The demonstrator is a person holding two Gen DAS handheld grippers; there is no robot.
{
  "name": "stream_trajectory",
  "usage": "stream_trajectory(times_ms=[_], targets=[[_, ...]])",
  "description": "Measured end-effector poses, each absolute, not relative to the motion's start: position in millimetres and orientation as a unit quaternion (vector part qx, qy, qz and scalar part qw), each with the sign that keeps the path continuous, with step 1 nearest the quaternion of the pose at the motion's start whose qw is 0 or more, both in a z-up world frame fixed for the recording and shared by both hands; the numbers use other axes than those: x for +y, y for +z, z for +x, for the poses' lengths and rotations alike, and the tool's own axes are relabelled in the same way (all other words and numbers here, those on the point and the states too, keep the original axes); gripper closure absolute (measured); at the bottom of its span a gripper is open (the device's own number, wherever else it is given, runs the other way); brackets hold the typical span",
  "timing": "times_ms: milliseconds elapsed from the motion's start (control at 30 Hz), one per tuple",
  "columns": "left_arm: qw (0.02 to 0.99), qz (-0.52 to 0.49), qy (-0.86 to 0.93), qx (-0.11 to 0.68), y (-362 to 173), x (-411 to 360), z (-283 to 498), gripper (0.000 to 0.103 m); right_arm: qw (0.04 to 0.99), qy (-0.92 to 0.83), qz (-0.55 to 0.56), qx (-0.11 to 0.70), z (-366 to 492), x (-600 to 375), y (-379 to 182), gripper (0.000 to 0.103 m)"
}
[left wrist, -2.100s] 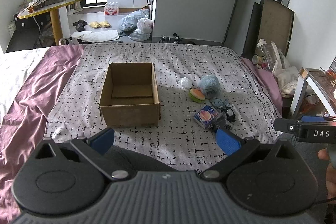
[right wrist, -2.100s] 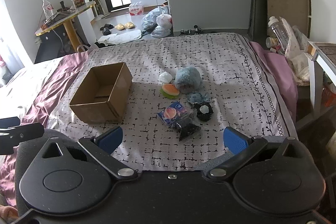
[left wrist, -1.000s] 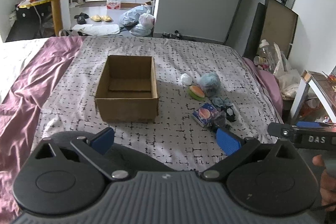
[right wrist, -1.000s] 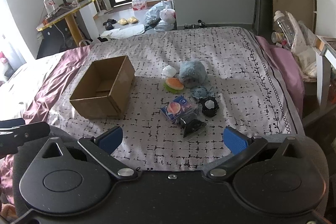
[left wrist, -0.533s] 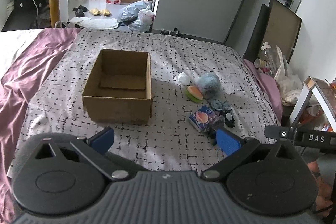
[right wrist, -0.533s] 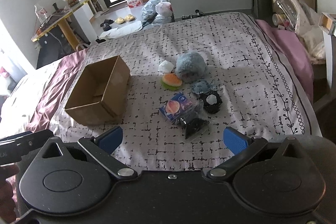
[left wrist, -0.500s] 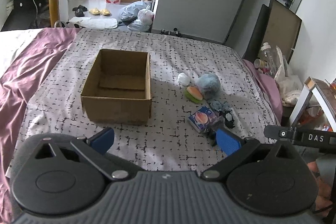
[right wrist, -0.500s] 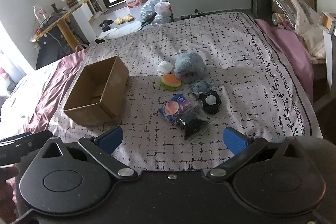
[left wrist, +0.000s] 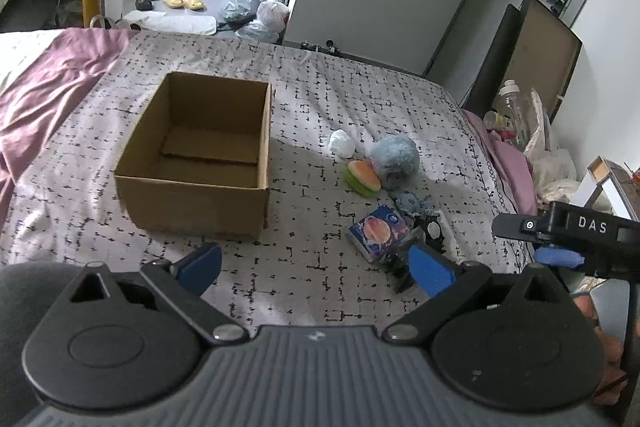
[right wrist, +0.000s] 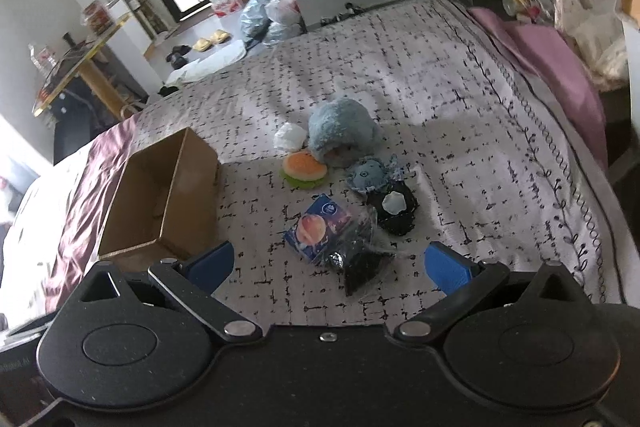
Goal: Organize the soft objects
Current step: 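Reach the right gripper to the black plastic bag and close on it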
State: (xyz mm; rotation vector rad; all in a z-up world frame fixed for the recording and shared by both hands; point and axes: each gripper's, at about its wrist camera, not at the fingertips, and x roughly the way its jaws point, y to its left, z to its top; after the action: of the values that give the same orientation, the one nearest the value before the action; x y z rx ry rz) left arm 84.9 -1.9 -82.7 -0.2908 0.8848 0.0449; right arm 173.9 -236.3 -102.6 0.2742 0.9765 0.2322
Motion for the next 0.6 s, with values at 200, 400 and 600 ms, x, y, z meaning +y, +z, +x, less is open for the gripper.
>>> stream_trajectory(times_ms=[200, 400, 600], targets=[[0.887, -0.136, 0.01, 0.441, -98.7, -9.5, 105.3, 0.007, 0.846, 0.092, 0.186, 0.49, 190.3, -239.4, -122.8, 0.001], [0.881, -0.142, -0.001, 0.451, -113.2, -14.5, 125.6, 0.01, 0.834, 0.055, 0.207, 0.509, 200.8, -233.3, -144.7, 0.001], [0.877, -0.148, -0.007, 0.458, -124.9, -17.8, 144.2, 0.02, 0.816, 0.024, 0.231, 0.53, 210.2, -229.6, -172.9, 0.005]])
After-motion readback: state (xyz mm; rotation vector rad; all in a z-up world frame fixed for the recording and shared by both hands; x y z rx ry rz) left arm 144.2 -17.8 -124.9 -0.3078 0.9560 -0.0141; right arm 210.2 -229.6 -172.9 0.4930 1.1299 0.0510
